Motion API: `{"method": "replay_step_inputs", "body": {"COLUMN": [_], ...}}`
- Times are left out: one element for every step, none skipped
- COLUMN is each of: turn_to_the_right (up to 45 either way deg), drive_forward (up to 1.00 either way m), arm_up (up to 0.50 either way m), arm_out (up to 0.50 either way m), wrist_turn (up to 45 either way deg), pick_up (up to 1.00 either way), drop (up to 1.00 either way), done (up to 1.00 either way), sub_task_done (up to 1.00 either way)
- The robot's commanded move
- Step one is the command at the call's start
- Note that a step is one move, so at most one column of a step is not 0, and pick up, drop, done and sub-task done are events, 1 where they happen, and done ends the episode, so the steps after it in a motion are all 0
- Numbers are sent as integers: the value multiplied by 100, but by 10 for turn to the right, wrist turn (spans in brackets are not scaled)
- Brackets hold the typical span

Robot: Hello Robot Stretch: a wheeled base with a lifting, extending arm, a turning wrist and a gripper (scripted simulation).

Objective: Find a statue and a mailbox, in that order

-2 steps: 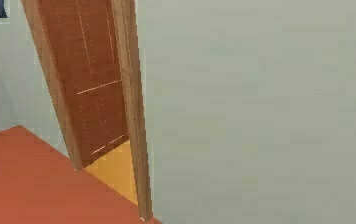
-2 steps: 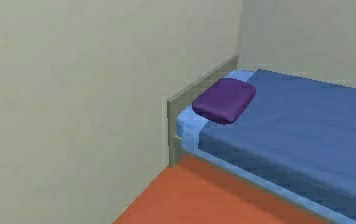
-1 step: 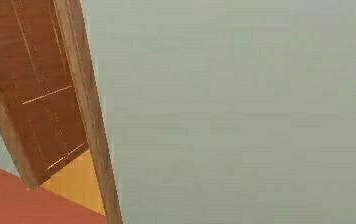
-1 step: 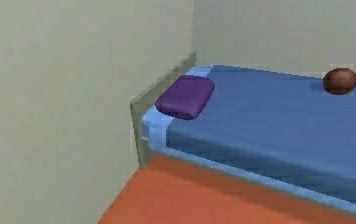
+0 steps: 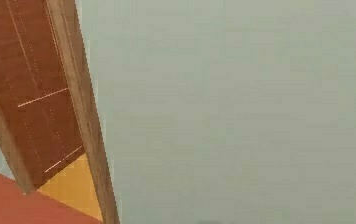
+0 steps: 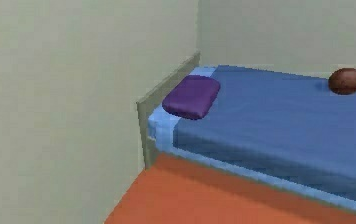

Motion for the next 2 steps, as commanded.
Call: {"method": "replay_step_inputs", "body": {"turn_to_the_right": [-450,-180], "drive_forward": [0,0], "arm_up": [0,0], "arm_out": [0,0], "wrist_turn": [0,0], "pick_up": [0,0], "drop": [0,0], "done": [0,0], "sub_task_done": [0,0]}}
